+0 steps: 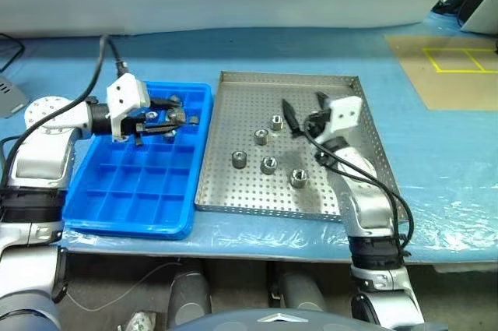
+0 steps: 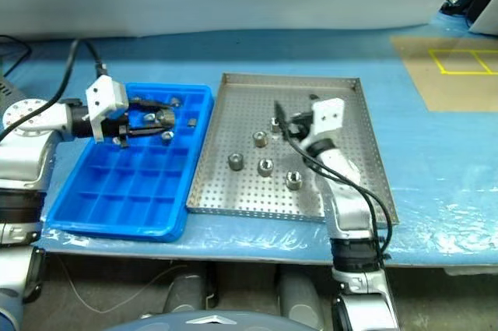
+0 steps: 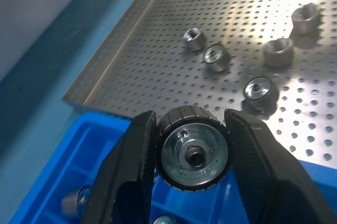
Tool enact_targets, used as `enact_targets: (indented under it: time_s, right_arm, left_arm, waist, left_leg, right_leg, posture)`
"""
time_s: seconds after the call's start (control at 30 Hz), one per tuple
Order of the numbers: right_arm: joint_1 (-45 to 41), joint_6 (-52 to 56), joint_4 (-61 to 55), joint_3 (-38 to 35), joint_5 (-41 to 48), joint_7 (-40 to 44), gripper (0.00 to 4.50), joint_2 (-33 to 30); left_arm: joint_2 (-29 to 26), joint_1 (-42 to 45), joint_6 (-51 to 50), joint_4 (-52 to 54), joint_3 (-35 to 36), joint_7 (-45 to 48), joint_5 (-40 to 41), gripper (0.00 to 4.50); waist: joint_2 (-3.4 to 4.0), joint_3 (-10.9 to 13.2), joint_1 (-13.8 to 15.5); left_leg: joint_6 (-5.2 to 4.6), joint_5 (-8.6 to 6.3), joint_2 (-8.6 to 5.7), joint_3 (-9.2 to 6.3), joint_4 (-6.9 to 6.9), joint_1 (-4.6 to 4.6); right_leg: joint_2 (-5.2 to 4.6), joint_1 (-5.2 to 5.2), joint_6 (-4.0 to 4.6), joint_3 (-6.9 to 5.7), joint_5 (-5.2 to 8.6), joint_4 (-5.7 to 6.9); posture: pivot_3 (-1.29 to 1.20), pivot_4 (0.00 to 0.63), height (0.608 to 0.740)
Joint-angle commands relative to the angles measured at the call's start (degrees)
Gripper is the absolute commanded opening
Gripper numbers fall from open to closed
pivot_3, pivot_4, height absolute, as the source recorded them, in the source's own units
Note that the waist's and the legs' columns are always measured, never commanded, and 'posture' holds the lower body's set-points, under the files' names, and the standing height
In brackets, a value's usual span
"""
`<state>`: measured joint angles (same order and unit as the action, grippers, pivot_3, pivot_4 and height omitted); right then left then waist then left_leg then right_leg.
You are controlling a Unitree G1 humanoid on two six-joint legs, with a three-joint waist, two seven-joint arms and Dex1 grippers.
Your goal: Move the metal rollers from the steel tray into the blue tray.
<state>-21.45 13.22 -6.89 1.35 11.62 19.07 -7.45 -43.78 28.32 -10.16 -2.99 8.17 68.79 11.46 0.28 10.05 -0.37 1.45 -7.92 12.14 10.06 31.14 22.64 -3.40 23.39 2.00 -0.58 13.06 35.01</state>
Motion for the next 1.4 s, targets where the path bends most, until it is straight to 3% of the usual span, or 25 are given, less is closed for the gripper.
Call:
enact_targets:
  time_s: [0.03, 0.2, 0.33, 0.77, 0.9, 1.07, 1.1, 1.23, 1.4]
  right_arm:
    - [-4.4, 1.5, 2.6, 3.3, 4.0, 10.6, 4.50, -2.0]
    - [-9.8, -0.5, 9.0, 5.6, 4.2, 18.8, 4.50, -3.5]
    - [-9.5, 1.9, 7.0, 6.8, 5.7, 22.5, 4.50, -3.7]
    - [-12.4, 9.6, 5.1, 8.1, 8.8, 28.8, 4.50, -5.4]
    - [-12.3, 9.2, 6.1, 8.1, 8.4, 28.5, 4.50, -4.7]
    - [-12.0, 9.4, 5.3, 7.5, 7.8, 26.8, 4.50, -5.0]
    - [-11.8, 9.6, 5.0, 7.4, 7.9, 26.6, 4.50, -5.2]
    - [-11.4, 9.3, 4.9, 7.6, 7.7, 25.6, 4.50, -5.3]
    - [-10.2, 7.6, 6.3, 7.5, 7.3, 25.0, 4.50, -5.1]
  left_arm:
    - [-0.8, -6.4, 0.3, 2.1, 3.3, -7.7, -2.3, 1.76]
    - [-0.5, -18.1, 0.6, 1.8, 6.6, -16.2, -4.2, 1.76]
    - [-0.3, -23.3, 1.6, 0.3, 8.7, -21.4, -4.6, 1.76]
    - [0.3, -26.2, -0.7, 2.0, 9.6, -26.3, -1.9, 1.76]
    - [0.2, -26.0, -0.2, -0.9, 7.7, -28.3, -4.2, 1.76]
    - [0.8, -26.2, -3.9, 4.3, 8.9, -24.3, 2.8, 1.76]
    - [0.6, -26.3, -4.9, 5.1, 9.0, -23.3, 4.1, 2.43]
    - [-1.0, -26.5, -6.4, 5.7, 7.9, -21.3, 4.3, 3.67]
    - [-2.0, -23.3, -6.5, 4.9, 8.8, -19.8, 5.6, 3.67]
  waist:
    - [0.00, 0.0, 0.4]
    - [-0.05, 0.0, 2.1]
    - [-0.14, -0.1, 3.5]
    - [-0.19, -0.1, 4.8]
    - [-0.21, -0.1, 4.9]
    - [-0.22, -0.1, 4.9]
    - [-0.22, -0.1, 5.0]
    - [-0.22, -0.1, 5.5]
    - [-0.23, -0.1, 6.0]
  left_leg:
    - [0.03, 0.02, 0.01, -0.02, -0.03, 0.00]
    - [0.02, 0.01, 0.05, -0.05, -0.06, 0.15]
    - [0.04, 0.03, 0.09, -0.11, -0.04, 0.56]
    - [0.26, 0.16, 0.08, -0.10, 0.00, 0.35]
    - [0.26, 0.17, 0.07, -0.10, 0.00, 0.36]
    - [0.26, 0.17, 0.07, -0.10, 0.04, 0.36]
    - [0.26, 0.17, 0.06, -0.10, 0.05, 0.37]
    - [0.27, 0.17, 0.06, -0.10, 0.04, 0.43]
    - [0.28, 0.18, 0.06, -0.09, 0.05, 0.44]
  right_leg:
    - [0.00, 0.00, 0.00, -0.01, 0.00, -0.01]
    - [0.02, 0.10, 0.00, -0.06, 0.00, -0.09]
    - [0.04, 0.47, 0.01, -0.18, 0.00, -0.06]
    - [0.04, 0.63, 0.05, -0.01, -0.01, 0.44]
    - [0.04, 0.66, 0.08, 0.00, 0.01, 0.46]
    - [0.04, 0.66, 0.08, 0.00, 0.01, 0.51]
    - [0.03, 0.67, 0.08, 0.01, 0.01, 0.52]
    - [0.04, 0.73, 0.09, 0.00, 0.01, 0.52]
    - [0.04, 0.73, 0.09, 0.00, 0.01, 0.52]
  posture:
    - [-0.06, 0.150, 0.740]
    - [0.04, 0.150, 0.740]
    - [0.08, 0.150, 0.740]
    - [0.11, 0.150, 0.740]
    - [0.11, 0.150, 0.740]
    - [0.10, 0.150, 0.740]
    - [0.10, 0.150, 0.740]
    - [0.08, 0.150, 0.740]
    - [0.07, 0.150, 0.740]
